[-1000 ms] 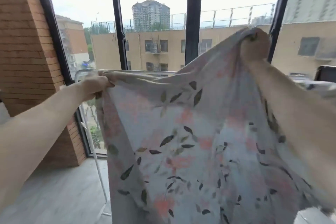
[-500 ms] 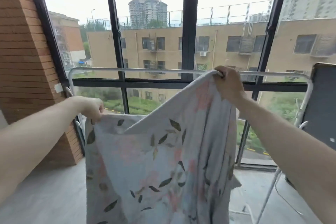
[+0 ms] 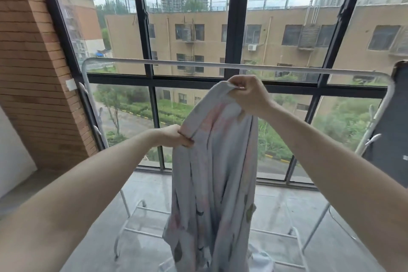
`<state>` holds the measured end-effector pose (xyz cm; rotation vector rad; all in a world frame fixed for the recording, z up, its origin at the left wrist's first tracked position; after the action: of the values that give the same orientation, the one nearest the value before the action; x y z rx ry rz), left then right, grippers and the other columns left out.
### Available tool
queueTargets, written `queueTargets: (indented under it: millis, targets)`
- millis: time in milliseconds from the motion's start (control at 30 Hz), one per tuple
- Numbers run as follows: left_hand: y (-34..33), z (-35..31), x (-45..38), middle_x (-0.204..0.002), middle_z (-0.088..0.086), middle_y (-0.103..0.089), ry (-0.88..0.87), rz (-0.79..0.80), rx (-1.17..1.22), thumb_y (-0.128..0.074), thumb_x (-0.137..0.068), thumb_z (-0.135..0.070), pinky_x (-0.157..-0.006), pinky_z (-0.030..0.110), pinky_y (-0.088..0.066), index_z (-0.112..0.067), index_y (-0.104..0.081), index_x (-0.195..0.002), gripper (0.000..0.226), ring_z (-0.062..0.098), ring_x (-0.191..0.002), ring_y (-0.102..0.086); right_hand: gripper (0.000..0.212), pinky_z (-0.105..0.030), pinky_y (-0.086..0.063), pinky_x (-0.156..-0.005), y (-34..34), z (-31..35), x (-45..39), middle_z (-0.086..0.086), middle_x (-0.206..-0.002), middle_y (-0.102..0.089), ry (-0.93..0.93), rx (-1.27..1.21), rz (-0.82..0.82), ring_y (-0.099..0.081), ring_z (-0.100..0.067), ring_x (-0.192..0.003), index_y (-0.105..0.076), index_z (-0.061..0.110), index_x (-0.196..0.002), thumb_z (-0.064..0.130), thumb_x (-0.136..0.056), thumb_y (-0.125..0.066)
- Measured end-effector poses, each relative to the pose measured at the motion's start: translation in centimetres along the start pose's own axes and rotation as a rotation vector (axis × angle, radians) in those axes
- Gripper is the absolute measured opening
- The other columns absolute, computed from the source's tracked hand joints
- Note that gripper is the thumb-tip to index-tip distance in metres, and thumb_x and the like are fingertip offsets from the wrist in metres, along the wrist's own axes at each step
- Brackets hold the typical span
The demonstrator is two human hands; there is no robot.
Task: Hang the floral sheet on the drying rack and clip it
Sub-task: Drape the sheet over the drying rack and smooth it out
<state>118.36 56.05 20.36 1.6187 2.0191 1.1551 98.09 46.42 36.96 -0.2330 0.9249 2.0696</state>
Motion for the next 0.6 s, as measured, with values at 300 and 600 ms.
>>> queueTargets:
  millis: [300, 600]
  targets:
    - [5.0, -4.3, 2.4, -0.078, 0.006, -0.068, -0.184, -0.299, 0.24, -0.042, -0.07, -0.016, -0.068, 0.037, -0.042, -0.011, -0.078, -0.085, 0.039, 0.02, -0.077, -0.055, 0.085, -0.042, -0.06, -0.094, -9.9, -22.9, 14.9, -0.001, -0.166, -0.029, -0.898, -0.525, 0.494, -0.066, -0.028, -0.117, -0.024, 0.029, -0.161, 0.02, -0.093, -0.074]
    - [6.8, -5.7, 3.0, -0.085, 0.013, -0.072, -0.216, -0.398, 0.223, -0.042, -0.09, -0.008, -0.051, 0.026, -0.048, -0.003, -0.076, -0.101, 0.036, 0.018, -0.068, -0.06, 0.03, -0.027, -0.051, -0.076, -21.7, -26.1, 15.1, 0.0, -0.099, -0.074, -0.427, 0.25, 0.681, -0.069, -0.02, -0.094, -0.074, 0.024, -0.097, 0.051, -0.095, -0.062]
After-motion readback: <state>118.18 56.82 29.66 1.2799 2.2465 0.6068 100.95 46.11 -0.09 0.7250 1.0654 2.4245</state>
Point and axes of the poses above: each hand's wrist, its own x-axis away from the middle knuckle, its own y-axis out of the back of the hand, z = x × y, the point moved 9 cm from there along -x, towards the middle knuckle
